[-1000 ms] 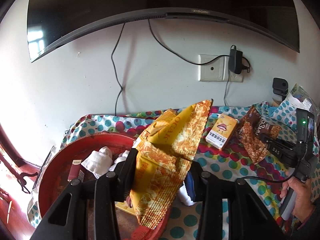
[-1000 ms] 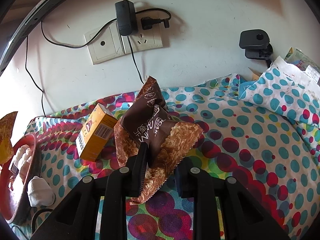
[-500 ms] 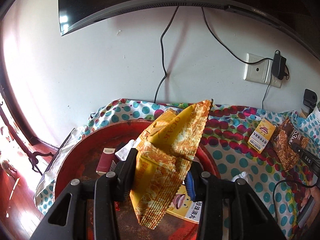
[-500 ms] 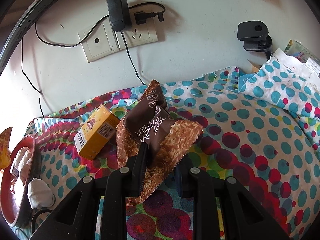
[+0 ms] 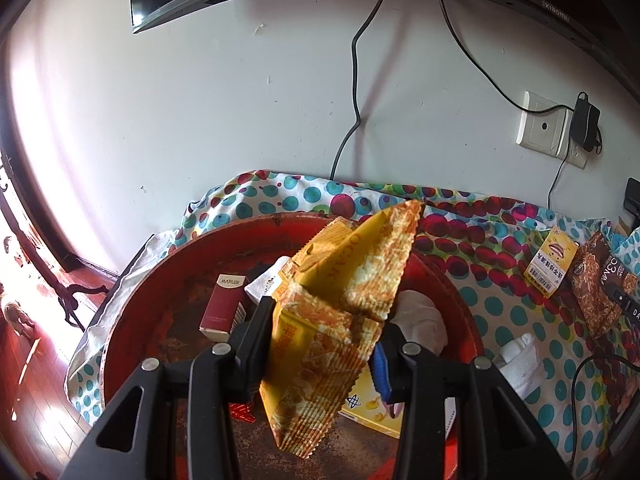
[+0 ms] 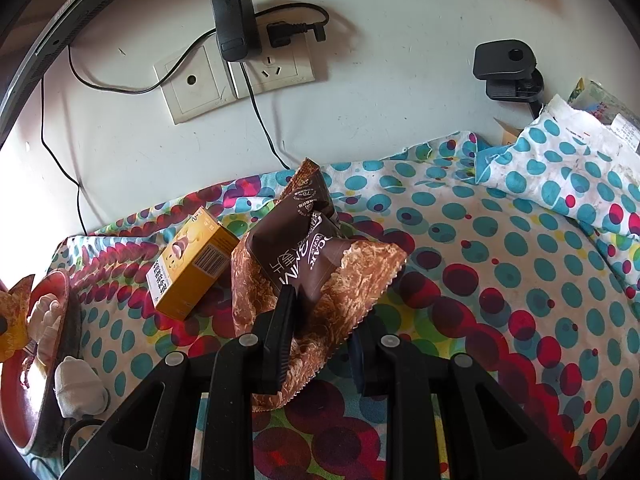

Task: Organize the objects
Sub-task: 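Lift the yellow chip bag and carry it over the red tray with the left gripper, then lower the yellow chip bag into the tray and open the left gripper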

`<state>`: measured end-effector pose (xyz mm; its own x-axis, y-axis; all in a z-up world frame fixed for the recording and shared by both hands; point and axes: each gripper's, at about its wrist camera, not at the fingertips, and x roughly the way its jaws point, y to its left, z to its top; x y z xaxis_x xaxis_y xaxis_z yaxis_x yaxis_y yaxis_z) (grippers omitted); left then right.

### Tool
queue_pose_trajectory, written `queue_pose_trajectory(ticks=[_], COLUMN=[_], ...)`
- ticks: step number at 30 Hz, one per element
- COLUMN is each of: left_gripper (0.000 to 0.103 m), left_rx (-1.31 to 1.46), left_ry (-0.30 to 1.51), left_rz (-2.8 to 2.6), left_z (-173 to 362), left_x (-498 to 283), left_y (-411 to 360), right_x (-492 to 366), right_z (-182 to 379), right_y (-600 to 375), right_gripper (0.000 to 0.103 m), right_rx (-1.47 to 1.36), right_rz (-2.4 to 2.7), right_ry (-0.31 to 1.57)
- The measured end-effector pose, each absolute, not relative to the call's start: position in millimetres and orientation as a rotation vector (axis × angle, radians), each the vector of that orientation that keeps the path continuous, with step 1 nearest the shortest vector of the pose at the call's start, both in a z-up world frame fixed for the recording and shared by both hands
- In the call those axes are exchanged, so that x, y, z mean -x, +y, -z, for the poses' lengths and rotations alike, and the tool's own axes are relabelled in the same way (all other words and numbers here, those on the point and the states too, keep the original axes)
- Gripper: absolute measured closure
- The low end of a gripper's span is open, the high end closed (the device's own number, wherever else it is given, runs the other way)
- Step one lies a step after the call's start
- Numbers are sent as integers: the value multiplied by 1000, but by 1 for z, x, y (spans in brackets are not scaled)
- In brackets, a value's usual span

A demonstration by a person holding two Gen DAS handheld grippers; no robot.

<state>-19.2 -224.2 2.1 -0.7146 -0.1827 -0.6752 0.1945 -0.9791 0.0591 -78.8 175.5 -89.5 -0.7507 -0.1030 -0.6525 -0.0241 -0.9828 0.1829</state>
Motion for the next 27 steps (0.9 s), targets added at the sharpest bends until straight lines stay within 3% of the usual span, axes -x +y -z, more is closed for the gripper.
queue_pose_trajectory(ticks=[27], left_gripper=[55], left_rx=[-1125], left_ry=[-42], left_rz=[2703], left_z=[15], left_x=[28], left_y=[-234], right_x=[78], right_z=[88], right_y=[175], right_gripper=[81], right_rx=[-1087], right_rz=[2893], right_ry=[-260])
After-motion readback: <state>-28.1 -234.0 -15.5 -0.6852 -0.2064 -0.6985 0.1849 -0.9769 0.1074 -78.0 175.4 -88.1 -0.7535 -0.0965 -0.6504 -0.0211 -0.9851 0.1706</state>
